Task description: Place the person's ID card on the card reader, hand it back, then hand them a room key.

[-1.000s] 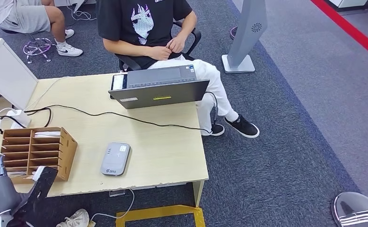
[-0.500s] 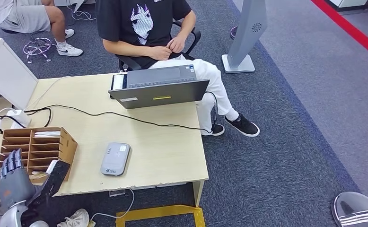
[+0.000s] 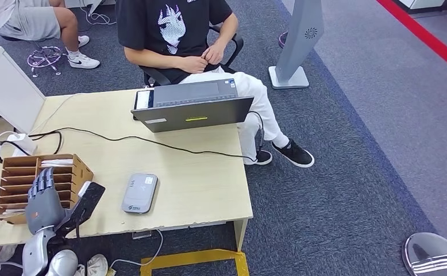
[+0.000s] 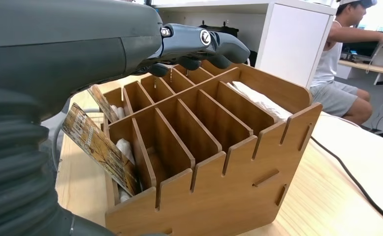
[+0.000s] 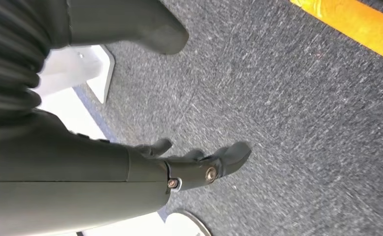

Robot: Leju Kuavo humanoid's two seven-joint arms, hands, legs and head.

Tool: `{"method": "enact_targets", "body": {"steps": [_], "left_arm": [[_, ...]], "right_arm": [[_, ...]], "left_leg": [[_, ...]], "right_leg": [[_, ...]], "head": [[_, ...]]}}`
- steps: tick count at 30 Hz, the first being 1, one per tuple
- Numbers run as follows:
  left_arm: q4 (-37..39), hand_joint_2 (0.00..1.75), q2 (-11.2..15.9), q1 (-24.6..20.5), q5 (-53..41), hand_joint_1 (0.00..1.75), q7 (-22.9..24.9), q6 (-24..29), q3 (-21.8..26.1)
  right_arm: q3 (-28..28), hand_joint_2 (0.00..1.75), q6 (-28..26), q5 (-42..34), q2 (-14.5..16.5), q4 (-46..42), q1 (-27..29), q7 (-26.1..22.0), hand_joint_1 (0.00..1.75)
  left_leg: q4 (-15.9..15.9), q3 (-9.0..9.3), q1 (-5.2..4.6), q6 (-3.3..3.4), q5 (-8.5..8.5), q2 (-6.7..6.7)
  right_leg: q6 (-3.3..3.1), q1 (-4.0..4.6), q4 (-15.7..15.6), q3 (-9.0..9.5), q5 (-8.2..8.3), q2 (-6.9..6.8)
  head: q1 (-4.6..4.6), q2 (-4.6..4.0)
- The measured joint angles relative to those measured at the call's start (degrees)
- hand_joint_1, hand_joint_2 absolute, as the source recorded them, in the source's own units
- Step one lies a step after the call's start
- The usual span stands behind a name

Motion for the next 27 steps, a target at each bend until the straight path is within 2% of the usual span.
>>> {"method": "enact_targets", "body": {"steps": [11, 14, 18, 24, 27], "left_arm": [[0.1, 1.75, 0.4, -0.3, 0.3, 0.0, 0.0, -0.2, -0.9], [-0.6, 1.75, 0.6, -0.3, 1.5, 0.0, -1.6, 0.2, -1.2], [-4.4, 1.75, 0.6, -0.3, 4.1, 0.0, -5.6, 0.5, -2.9], [-9.7, 1.75, 0.7, -0.2, 5.7, 0.0, -7.6, -0.1, -5.8], [-13.6, 1.75, 1.2, 0.1, 6.7, 0.0, -8.7, -2.2, -8.1]], "right_arm": [[0.6, 1.75, 0.5, -1.2, -0.5, 0.0, 0.0, 0.6, 0.0], [0.6, 1.75, 0.5, -1.6, -0.5, 0.0, 0.0, 0.6, 0.0], [0.6, 1.75, 0.4, -2.0, -0.7, 0.0, 0.0, 0.5, 0.0], [0.6, 1.75, 0.3, -2.4, -0.9, 0.0, 0.0, 0.5, 0.0], [0.6, 1.75, 0.4, -3.0, -0.9, 0.0, 0.0, 0.3, 0.0]], "left_leg": [[0.0, 0.0, 0.03, -0.02, 0.03, -0.01], [0.0, 0.0, 0.02, -0.02, 0.03, 0.0], [0.0, -0.02, 0.0, -0.02, 0.03, -0.03], [0.0, -0.02, 0.0, -0.02, 0.03, -0.02], [0.0, -0.03, 0.01, -0.02, 0.03, -0.05]], "right_leg": [[-0.01, 0.0, 0.0, -0.01, 0.0, 0.0], [-0.01, 0.0, 0.0, -0.02, 0.0, 0.0], [0.0, 0.0, 0.0, -0.01, 0.0, -0.03], [0.0, 0.0, 0.0, -0.02, 0.01, -0.02], [0.0, 0.0, 0.0, -0.01, 0.01, -0.05]], "head": [[0.01, 0.0], [0.0, 0.0], [0.01, 0.0], [0.01, 0.0], [0.01, 0.0]]}}
